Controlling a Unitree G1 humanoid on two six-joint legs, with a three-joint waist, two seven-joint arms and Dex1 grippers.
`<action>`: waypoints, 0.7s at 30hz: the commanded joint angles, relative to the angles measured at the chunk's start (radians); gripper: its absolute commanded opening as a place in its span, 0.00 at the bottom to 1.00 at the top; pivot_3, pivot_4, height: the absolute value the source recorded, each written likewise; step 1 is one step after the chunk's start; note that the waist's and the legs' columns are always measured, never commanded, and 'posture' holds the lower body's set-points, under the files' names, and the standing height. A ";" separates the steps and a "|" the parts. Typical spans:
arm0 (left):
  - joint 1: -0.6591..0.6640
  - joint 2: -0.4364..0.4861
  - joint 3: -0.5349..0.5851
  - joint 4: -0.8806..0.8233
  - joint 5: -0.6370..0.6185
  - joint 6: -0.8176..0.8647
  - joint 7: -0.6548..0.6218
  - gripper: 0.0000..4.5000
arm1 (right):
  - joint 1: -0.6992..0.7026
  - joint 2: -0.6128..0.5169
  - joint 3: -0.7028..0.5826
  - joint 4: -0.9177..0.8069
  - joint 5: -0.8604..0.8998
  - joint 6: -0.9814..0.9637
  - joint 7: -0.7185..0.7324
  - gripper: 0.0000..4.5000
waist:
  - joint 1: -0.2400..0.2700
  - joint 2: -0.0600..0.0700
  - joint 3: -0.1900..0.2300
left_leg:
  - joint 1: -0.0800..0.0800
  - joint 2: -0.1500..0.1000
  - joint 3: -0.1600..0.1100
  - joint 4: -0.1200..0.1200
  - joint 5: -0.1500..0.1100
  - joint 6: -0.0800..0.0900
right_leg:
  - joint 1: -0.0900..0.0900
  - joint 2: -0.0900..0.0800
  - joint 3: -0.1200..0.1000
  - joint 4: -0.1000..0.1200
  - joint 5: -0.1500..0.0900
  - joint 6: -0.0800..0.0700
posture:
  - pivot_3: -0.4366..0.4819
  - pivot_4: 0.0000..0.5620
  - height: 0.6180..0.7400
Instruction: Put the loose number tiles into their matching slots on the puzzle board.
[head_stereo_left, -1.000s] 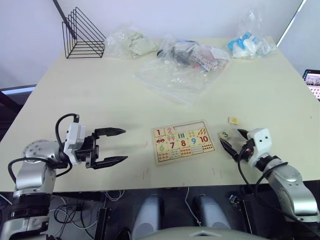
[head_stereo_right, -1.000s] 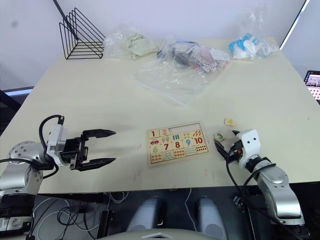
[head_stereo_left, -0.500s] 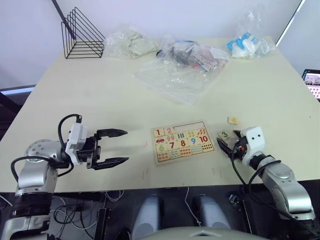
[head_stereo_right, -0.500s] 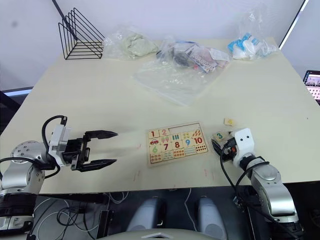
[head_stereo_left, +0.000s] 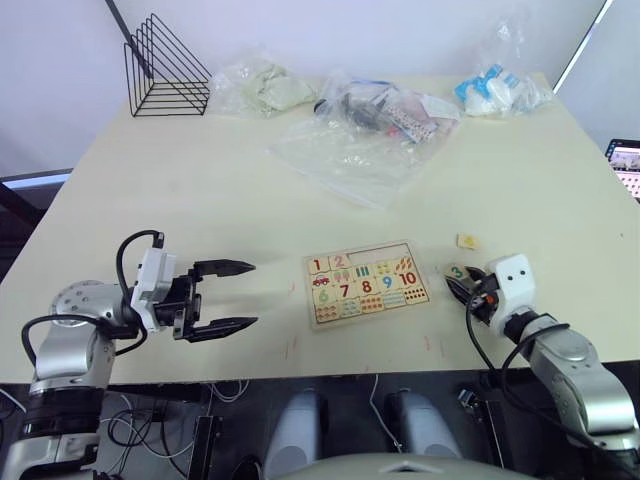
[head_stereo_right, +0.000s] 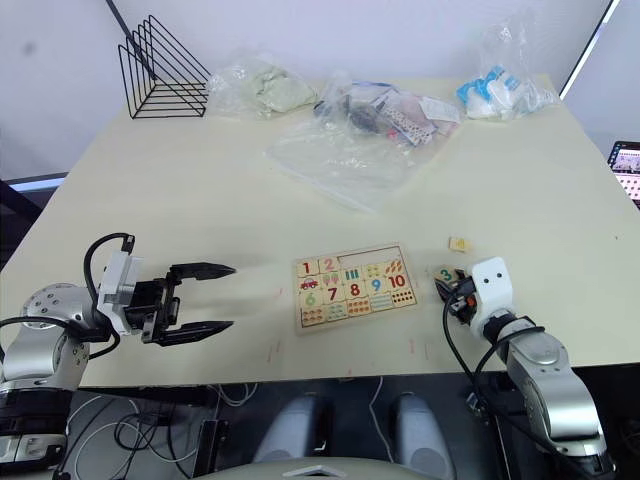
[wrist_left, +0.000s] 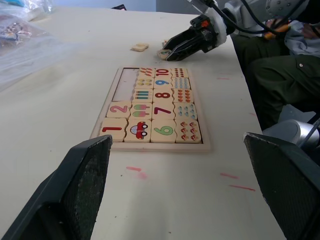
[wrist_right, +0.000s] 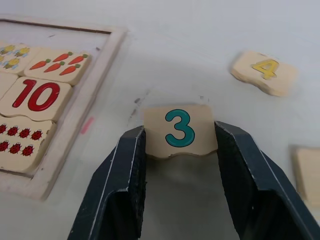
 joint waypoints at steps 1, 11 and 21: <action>-0.015 0.014 0.006 -0.014 -0.017 -0.013 -0.026 1.00 | 0.030 0.043 -0.038 -0.151 0.017 0.116 -0.095 0.33 | -0.001 0.000 0.000 | 0.000 0.000 0.000 0.000 0.000 0.000 | 0.000 0.000 0.000 0.000 0.000 0.000 | 0.48 0.27 1.00; -0.054 0.018 -0.031 0.012 -0.020 -0.019 -0.038 1.00 | 0.058 0.176 -0.006 -0.361 0.014 0.429 -0.280 0.33 | -0.002 0.000 0.000 | -0.001 0.000 0.000 0.000 0.000 0.000 | -0.003 0.000 0.002 0.001 0.000 0.000 | 0.48 0.27 1.00; -0.058 0.044 -0.053 0.027 -0.036 -0.031 -0.038 1.00 | 0.062 0.239 -0.022 -0.369 0.030 0.471 -0.287 0.74 | -0.003 -0.001 -0.001 | -0.001 0.002 0.000 -0.001 0.000 0.000 | -0.003 0.000 0.001 0.000 0.000 0.000 | 0.48 0.27 1.00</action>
